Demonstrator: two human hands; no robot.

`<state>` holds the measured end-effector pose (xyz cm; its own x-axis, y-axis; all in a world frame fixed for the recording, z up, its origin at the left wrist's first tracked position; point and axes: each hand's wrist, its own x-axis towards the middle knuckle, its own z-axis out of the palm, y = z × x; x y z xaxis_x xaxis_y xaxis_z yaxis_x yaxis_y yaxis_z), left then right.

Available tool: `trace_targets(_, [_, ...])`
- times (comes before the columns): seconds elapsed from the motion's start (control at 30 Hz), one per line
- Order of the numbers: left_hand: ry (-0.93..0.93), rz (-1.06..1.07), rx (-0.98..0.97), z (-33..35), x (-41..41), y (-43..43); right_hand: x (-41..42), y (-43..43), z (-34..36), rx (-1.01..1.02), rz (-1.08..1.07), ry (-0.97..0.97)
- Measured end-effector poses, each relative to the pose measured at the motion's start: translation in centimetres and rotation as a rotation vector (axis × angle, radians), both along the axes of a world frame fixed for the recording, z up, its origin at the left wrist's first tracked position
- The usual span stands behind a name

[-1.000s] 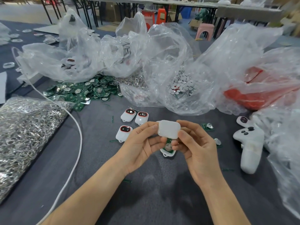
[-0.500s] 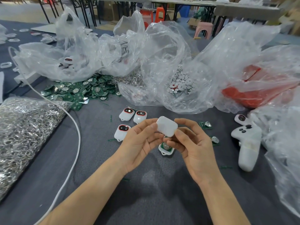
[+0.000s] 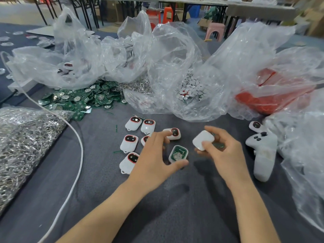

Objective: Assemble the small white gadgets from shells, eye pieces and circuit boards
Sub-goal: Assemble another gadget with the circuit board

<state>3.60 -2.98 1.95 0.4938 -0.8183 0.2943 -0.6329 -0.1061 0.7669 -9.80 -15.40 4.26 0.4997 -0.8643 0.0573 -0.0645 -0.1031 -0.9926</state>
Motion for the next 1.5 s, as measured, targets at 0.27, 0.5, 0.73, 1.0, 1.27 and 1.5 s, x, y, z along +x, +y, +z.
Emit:
trace_targets(0.27, [-0.292,-0.063,0.12,-0.5,-0.5,-0.5,-1.4,-1.4,-1.2,-0.315,-0.007,0.516])
trace_targets(0.5, [-0.164,-0.166,0.084,-0.6,0.2,0.0,-3.6,-2.0,0.0,-0.186,0.45,0.578])
trace_targets(0.73, [-0.11,-0.24,0.141,-0.5,1.2,-0.1,-3.5,-2.3,-0.5,-0.182,0.351,0.533])
trace_targets(1.0, [-0.066,-0.217,0.149,-0.4,1.4,-0.1,-3.8,-1.9,0.1,-0.279,0.528,0.603])
trace_targets(1.27, [-0.004,-0.207,0.166,-0.4,1.7,-0.1,-3.3,-1.8,-0.1,-0.342,0.407,0.583])
trace_targets(1.5, [-0.008,-0.248,0.174,-0.3,1.8,-0.1,-2.4,-1.3,0.2,-0.407,0.218,0.408])
